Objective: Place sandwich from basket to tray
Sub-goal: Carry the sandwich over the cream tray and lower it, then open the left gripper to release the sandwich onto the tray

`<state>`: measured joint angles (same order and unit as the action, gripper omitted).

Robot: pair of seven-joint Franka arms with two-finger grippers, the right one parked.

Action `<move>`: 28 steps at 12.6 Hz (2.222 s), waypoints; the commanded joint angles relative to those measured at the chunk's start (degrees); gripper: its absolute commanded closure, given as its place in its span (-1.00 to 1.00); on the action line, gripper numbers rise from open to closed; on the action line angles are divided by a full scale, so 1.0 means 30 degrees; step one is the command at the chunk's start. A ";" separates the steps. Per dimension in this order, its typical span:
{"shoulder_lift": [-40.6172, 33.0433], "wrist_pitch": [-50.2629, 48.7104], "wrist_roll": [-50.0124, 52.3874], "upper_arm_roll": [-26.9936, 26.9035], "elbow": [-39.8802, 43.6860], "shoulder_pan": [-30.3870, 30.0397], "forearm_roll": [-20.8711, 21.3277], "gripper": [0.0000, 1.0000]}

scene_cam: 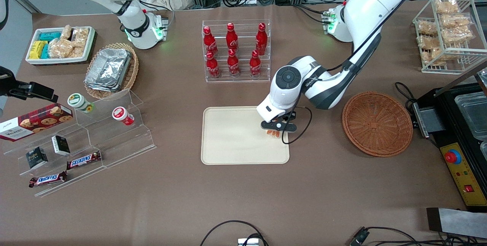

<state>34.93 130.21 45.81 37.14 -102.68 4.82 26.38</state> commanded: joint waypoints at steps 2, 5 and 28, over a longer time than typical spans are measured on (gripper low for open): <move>0.1186 0.0192 0.1252 -0.0163 0.1003 0.0766 0.1285 0.79; 0.1919 0.0192 0.1399 -0.0163 0.1327 0.0826 0.1577 0.79; 0.0751 -0.3524 0.2428 0.0012 0.5630 -0.1429 0.0325 -0.49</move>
<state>38.95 122.72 54.38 36.85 -87.41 1.37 29.90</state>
